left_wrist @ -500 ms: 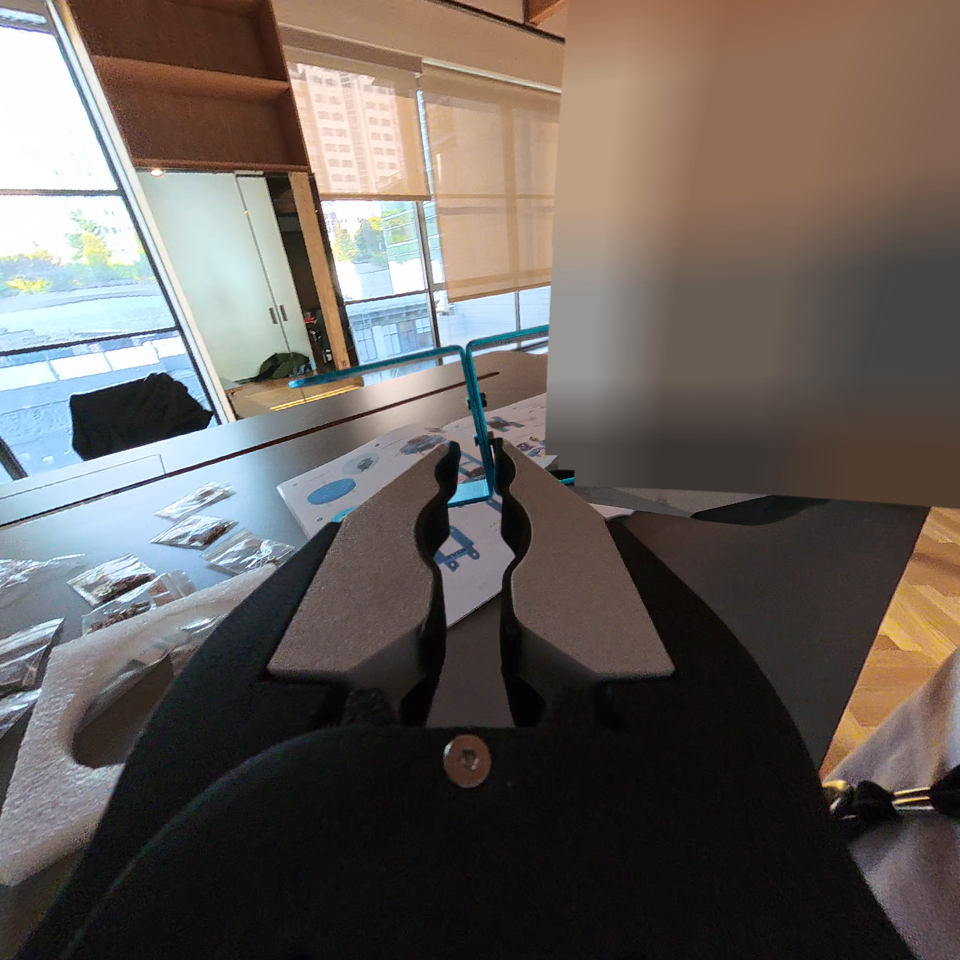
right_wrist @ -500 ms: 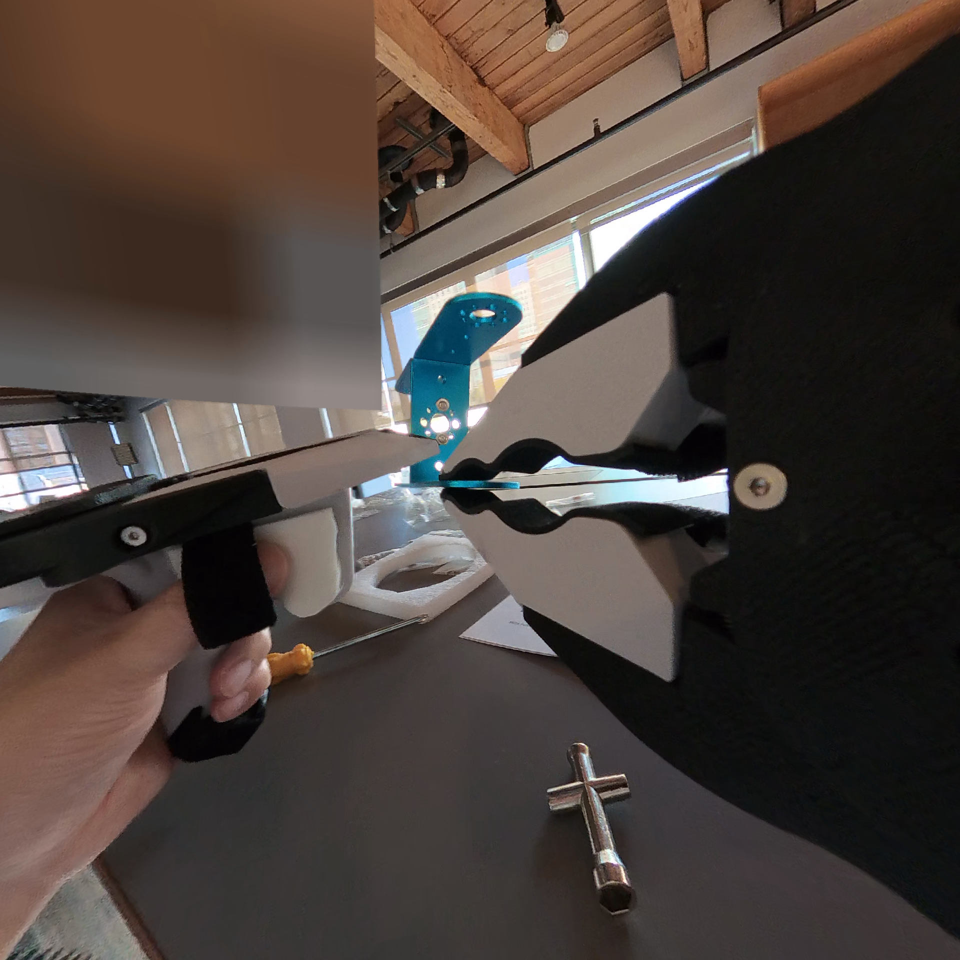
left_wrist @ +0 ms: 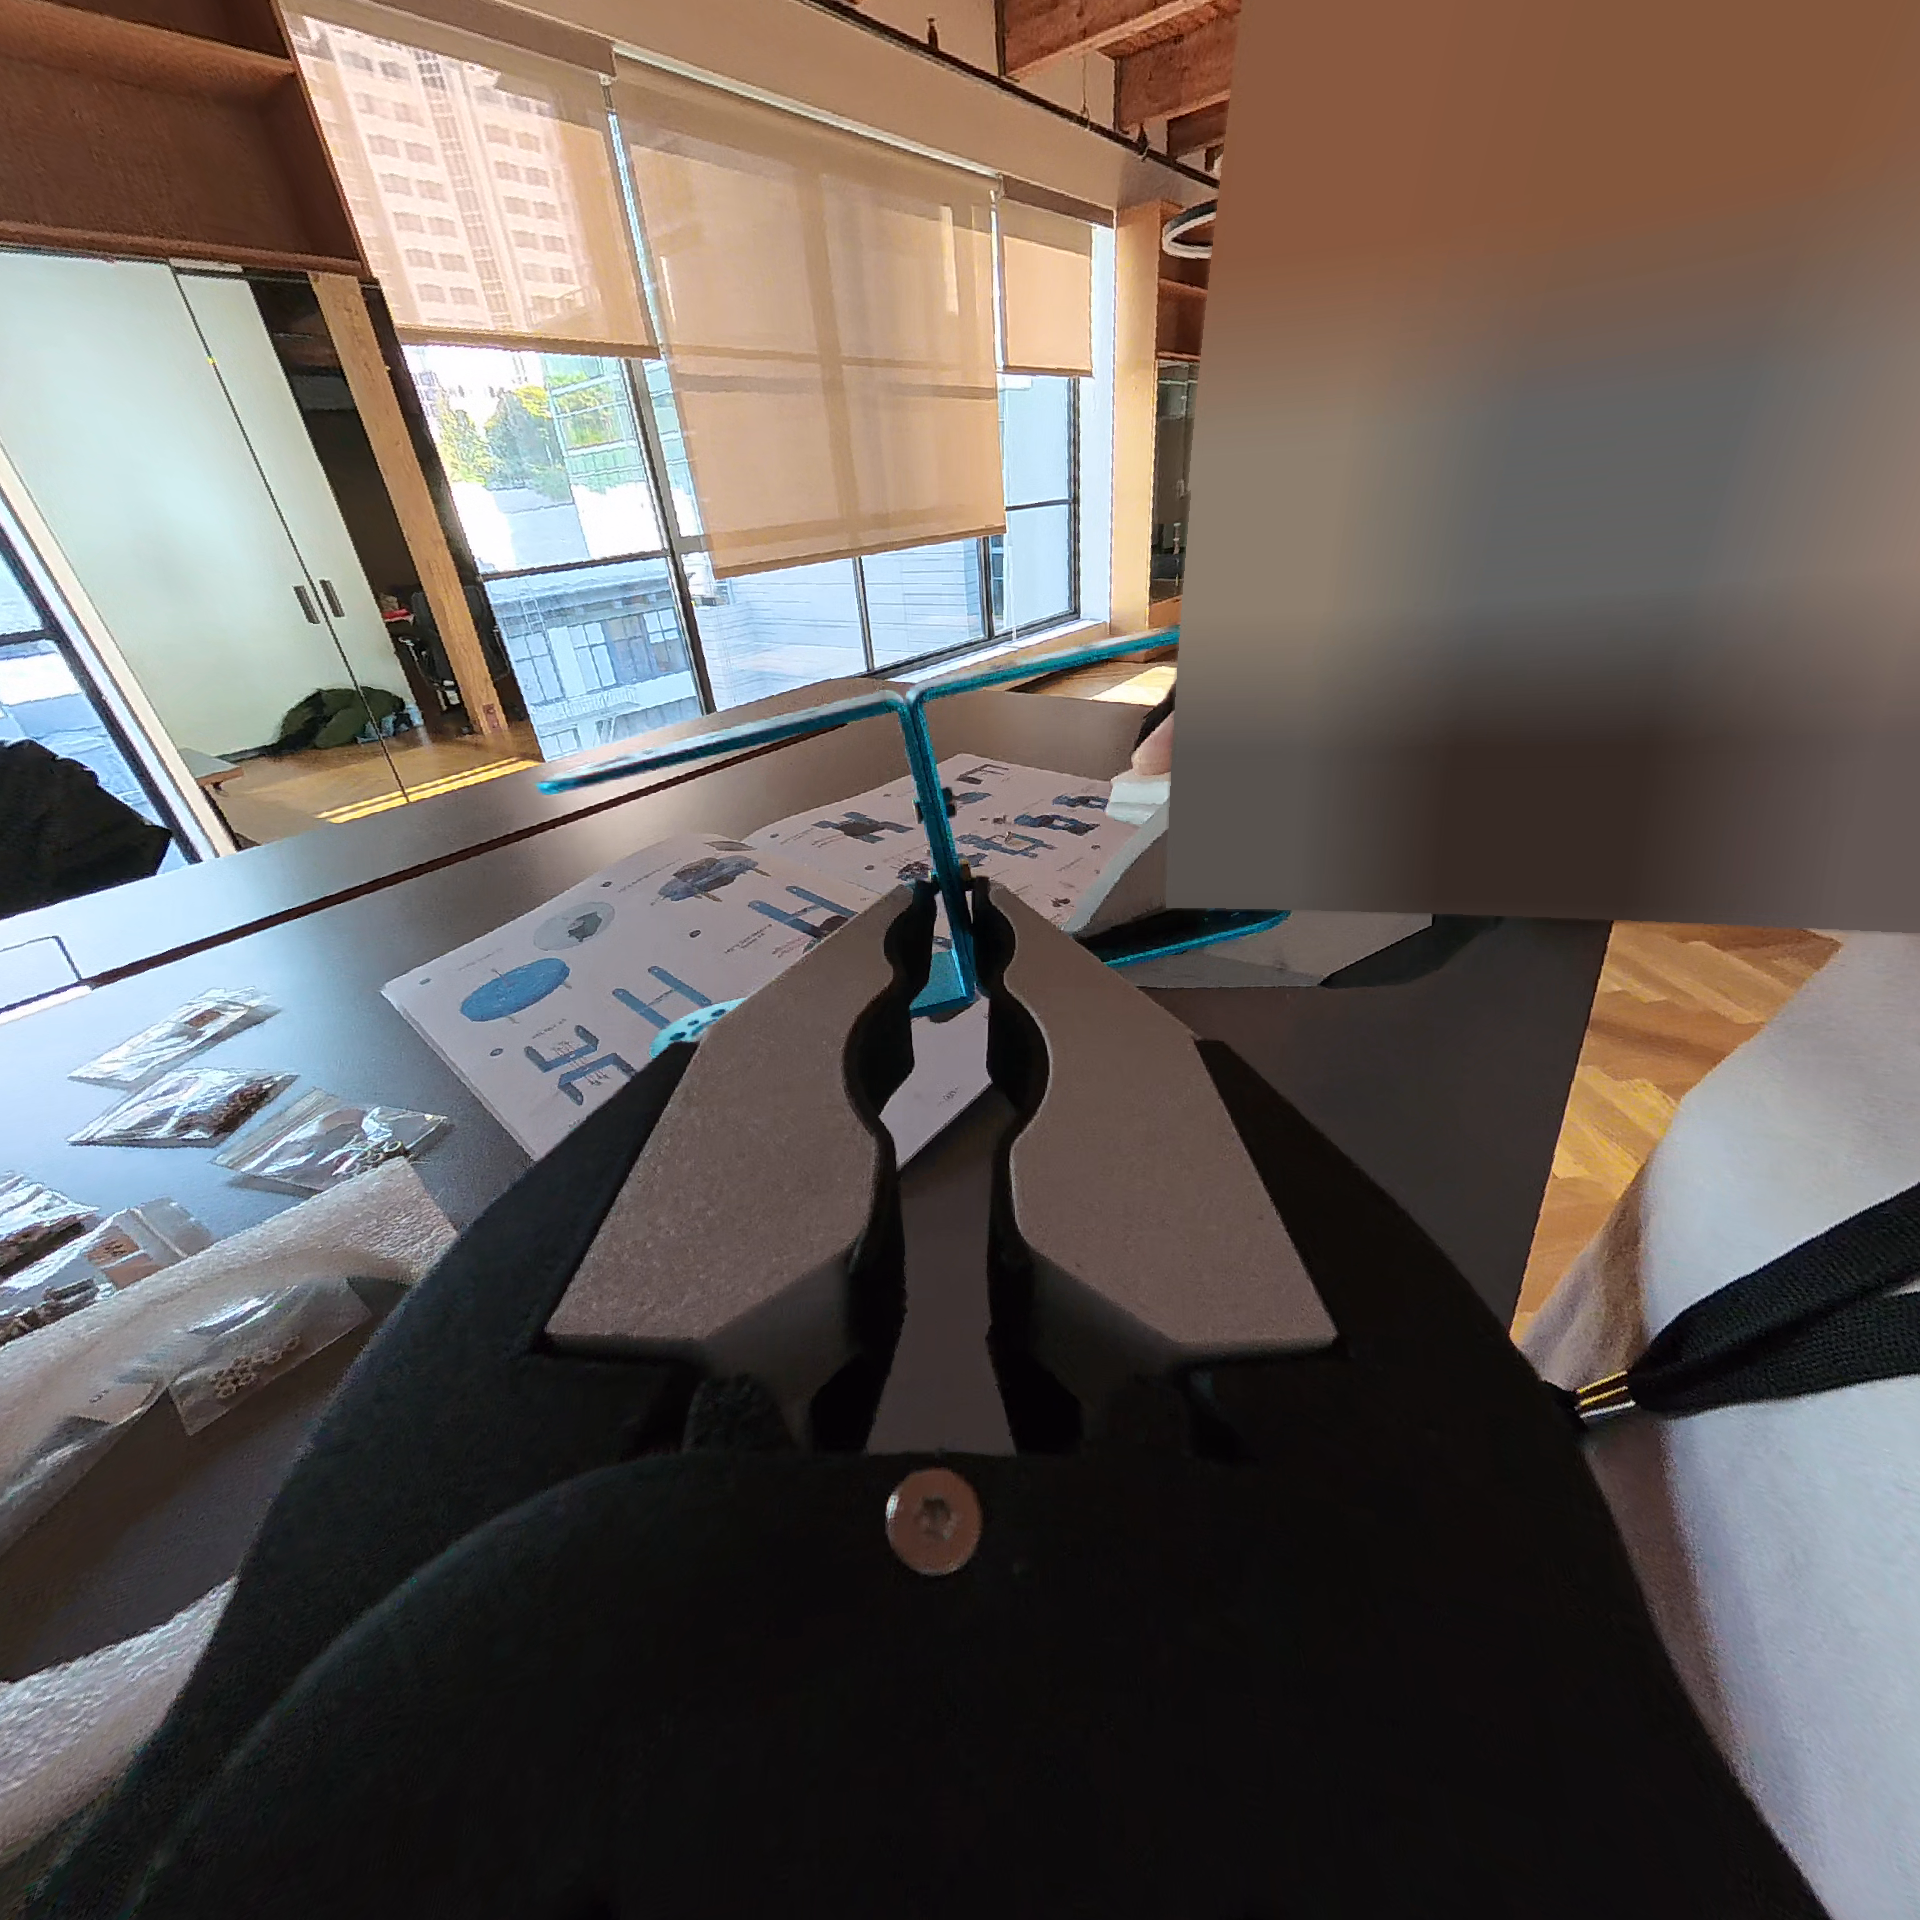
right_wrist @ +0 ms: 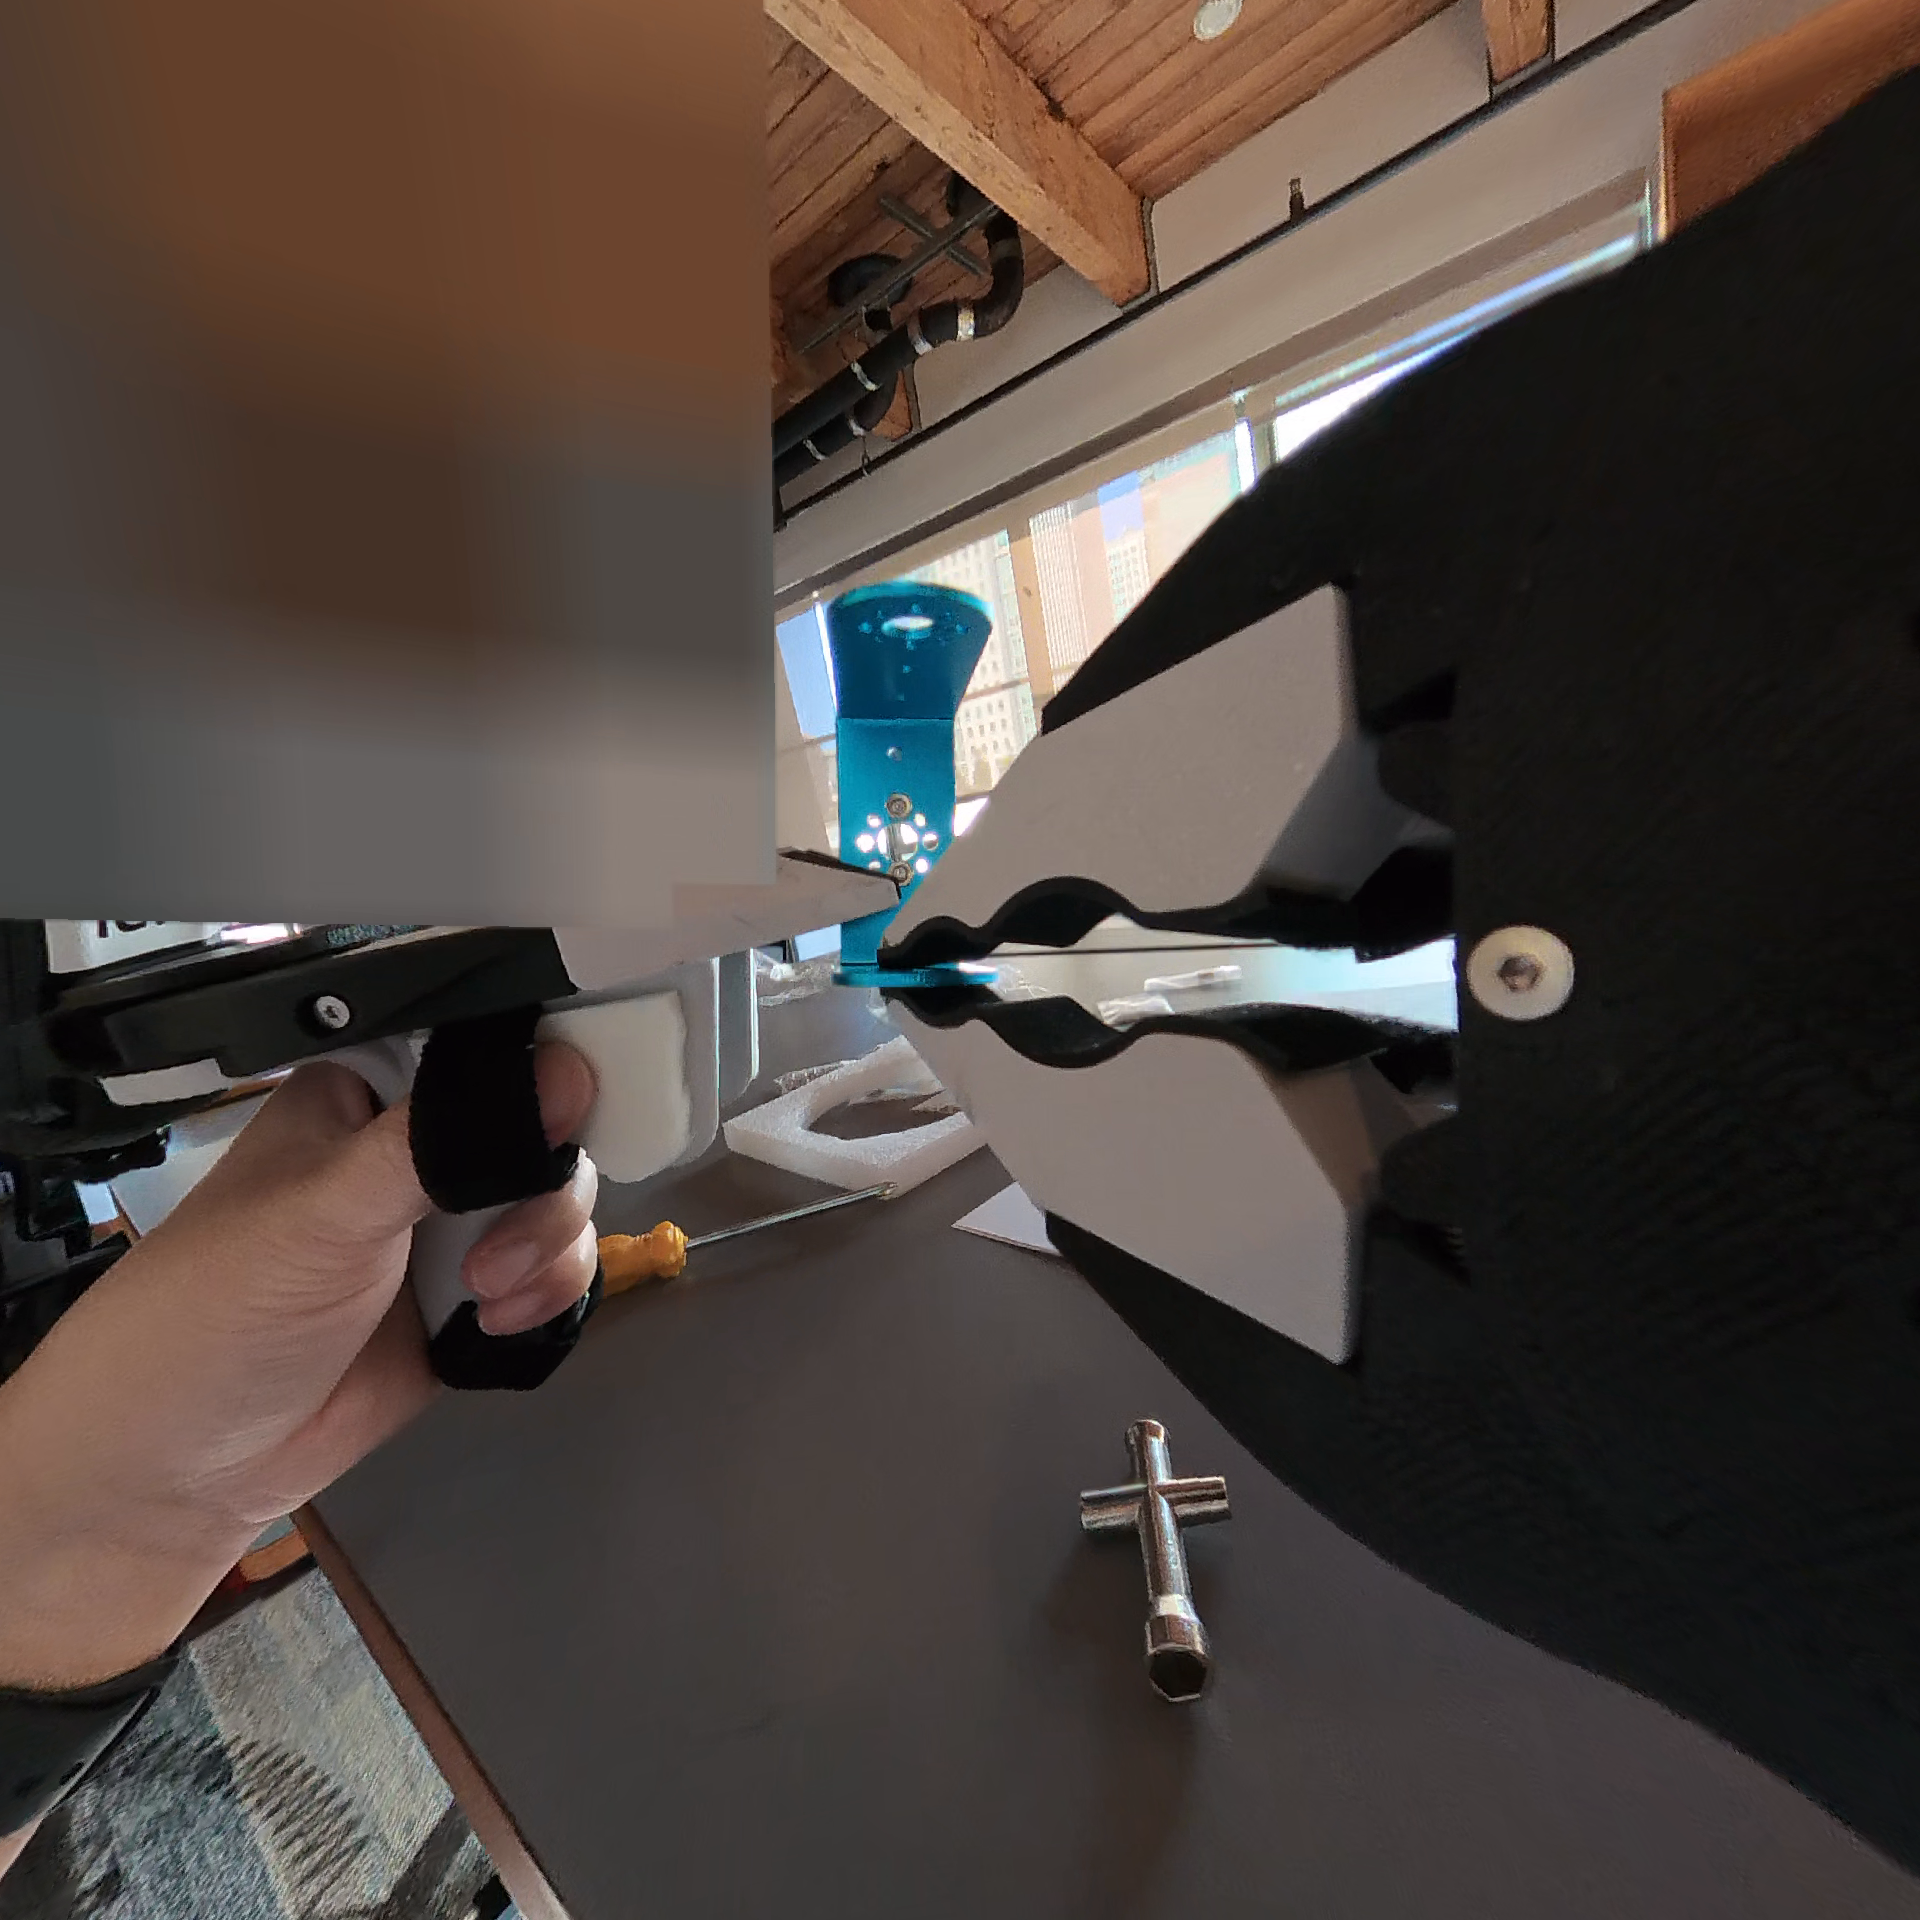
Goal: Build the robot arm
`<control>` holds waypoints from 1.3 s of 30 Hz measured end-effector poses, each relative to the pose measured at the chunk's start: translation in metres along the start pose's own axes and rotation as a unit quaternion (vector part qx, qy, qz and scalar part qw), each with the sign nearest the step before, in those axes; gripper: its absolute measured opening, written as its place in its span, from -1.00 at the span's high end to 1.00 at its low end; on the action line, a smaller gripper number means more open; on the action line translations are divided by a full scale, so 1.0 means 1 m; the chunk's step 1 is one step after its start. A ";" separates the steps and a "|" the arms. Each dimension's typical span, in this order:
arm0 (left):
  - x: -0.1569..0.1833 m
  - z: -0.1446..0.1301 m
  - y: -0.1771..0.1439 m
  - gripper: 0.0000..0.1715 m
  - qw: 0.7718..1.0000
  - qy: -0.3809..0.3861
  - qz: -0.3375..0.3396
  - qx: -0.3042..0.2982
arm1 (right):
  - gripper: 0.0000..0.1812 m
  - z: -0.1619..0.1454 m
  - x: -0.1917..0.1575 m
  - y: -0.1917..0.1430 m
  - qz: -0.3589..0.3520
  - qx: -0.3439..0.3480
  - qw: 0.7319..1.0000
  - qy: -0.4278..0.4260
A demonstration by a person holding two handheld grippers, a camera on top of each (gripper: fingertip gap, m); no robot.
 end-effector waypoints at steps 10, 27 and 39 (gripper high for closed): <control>-0.006 -0.005 0.006 0.95 0.993 0.010 0.119 -0.025 | 0.88 -0.012 0.015 0.006 0.181 0.021 0.959 0.219; -0.001 -0.004 0.021 0.95 0.958 0.054 0.281 -0.035 | 0.87 -0.044 0.030 0.052 0.235 0.024 0.644 0.728; 0.002 -0.004 0.025 0.96 0.954 0.070 0.291 -0.038 | 0.89 -0.044 0.031 0.054 0.233 0.007 0.655 0.719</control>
Point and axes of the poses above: each gripper's, where its closed fingertips meet, y out along the fingers, z out of its top, x = y × z across the jaws, the point moved 8 cm from there along -y, back along the fingers, and after that the axes turned 12 degrees about -x, right-handed, at the moved point
